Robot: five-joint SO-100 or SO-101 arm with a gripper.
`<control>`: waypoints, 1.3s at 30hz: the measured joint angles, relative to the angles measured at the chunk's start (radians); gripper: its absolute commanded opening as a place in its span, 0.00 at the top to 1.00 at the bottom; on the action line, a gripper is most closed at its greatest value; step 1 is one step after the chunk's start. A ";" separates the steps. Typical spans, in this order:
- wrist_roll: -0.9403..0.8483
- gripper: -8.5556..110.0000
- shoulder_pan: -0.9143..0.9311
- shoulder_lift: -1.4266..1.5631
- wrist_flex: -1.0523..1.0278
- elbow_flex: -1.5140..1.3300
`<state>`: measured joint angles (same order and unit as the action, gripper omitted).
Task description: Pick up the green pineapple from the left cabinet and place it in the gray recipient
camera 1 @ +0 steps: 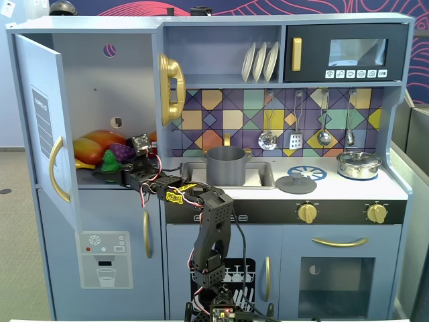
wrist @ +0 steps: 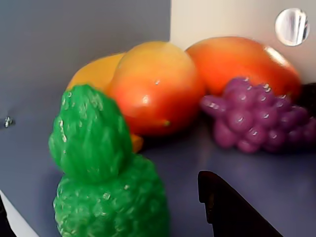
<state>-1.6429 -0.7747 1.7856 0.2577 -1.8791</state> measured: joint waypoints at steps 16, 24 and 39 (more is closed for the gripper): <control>-0.049 0.93 -0.048 -0.014 -0.023 0.002; -0.081 0.93 -0.058 -0.015 -0.026 0.032; -0.144 0.93 -0.230 0.641 -0.189 -0.224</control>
<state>-1.7871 -1.0048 2.4268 0.0690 -2.1031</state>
